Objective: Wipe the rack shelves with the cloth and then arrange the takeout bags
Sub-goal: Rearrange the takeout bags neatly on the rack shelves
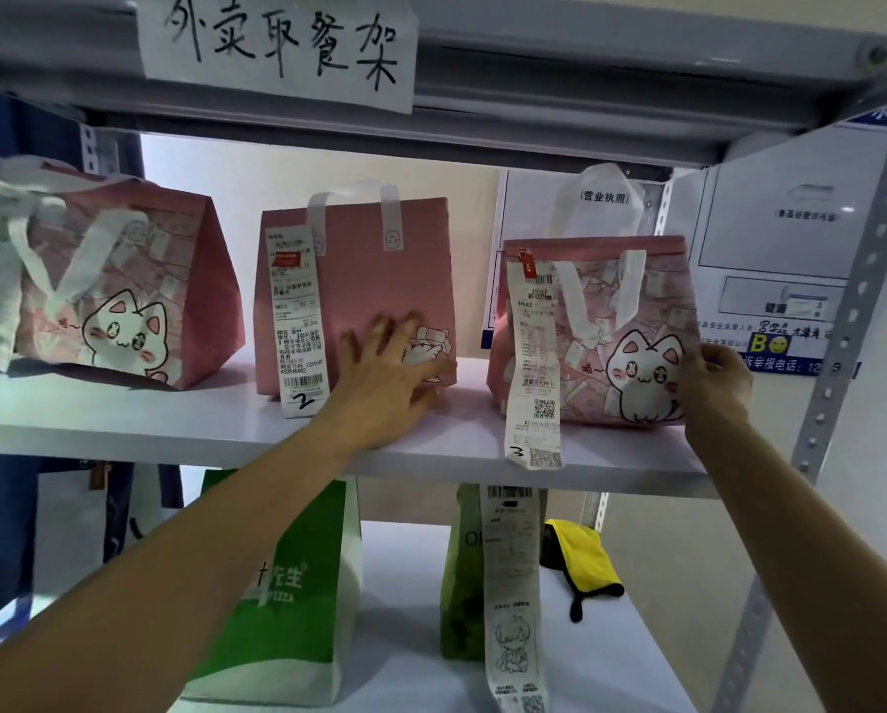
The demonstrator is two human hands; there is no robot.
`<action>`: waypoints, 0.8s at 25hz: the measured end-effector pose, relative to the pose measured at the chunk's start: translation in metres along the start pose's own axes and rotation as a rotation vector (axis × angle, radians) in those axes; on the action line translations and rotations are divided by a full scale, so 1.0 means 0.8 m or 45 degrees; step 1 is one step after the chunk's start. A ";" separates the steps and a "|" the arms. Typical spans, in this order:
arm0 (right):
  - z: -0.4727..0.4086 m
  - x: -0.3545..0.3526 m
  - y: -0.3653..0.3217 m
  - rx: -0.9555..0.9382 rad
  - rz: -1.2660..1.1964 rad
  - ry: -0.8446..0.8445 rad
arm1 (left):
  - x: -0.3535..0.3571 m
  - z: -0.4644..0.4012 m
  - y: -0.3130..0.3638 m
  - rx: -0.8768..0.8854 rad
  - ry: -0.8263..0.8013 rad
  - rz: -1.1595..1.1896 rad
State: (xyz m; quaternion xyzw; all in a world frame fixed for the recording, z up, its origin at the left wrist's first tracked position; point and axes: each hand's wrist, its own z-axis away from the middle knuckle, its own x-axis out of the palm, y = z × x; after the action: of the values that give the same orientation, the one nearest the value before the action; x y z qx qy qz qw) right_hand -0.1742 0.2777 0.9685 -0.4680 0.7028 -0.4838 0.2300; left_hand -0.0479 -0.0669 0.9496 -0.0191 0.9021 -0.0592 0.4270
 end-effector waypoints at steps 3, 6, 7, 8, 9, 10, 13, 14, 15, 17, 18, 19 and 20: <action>-0.001 -0.007 0.003 0.019 -0.035 0.007 | -0.007 0.000 -0.015 0.082 -0.030 0.025; -0.003 -0.009 0.005 0.045 -0.012 -0.021 | -0.019 0.011 -0.032 0.046 0.145 -0.010; -0.003 -0.008 0.005 0.057 0.003 -0.023 | -0.021 0.015 -0.041 -0.035 0.227 -0.049; -0.005 -0.006 0.005 0.064 0.016 -0.018 | -0.023 0.021 -0.050 -0.141 0.283 -0.075; -0.005 -0.003 0.004 0.062 0.031 -0.008 | -0.024 0.027 -0.059 -0.239 0.305 -0.082; -0.006 0.000 0.003 0.055 0.051 0.009 | -0.024 0.032 -0.069 -0.301 0.299 -0.078; -0.004 0.007 0.002 0.047 0.090 0.026 | -0.022 0.041 -0.090 -0.347 0.211 -0.025; -0.003 0.007 0.002 0.053 0.084 0.015 | -0.022 0.041 -0.094 -0.343 0.197 -0.004; -0.002 0.008 0.002 0.055 0.072 0.005 | -0.021 0.039 -0.097 -0.336 0.192 0.016; -0.001 0.008 0.003 0.043 0.078 0.020 | -0.020 0.037 -0.102 -0.316 0.187 0.045; -0.002 0.008 0.003 0.034 0.094 0.038 | -0.020 0.035 -0.103 -0.305 0.183 0.055; -0.004 0.007 0.003 0.024 0.104 0.047 | -0.020 0.035 -0.104 -0.297 0.175 0.061; -0.005 0.006 0.003 0.021 0.109 0.046 | -0.021 0.035 -0.104 -0.293 0.168 0.065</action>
State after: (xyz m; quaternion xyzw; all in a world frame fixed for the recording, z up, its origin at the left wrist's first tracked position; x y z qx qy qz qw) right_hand -0.1806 0.2758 0.9689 -0.4268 0.7223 -0.4875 0.2417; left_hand -0.0169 -0.1502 0.9551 -0.0412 0.9292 0.0545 0.3632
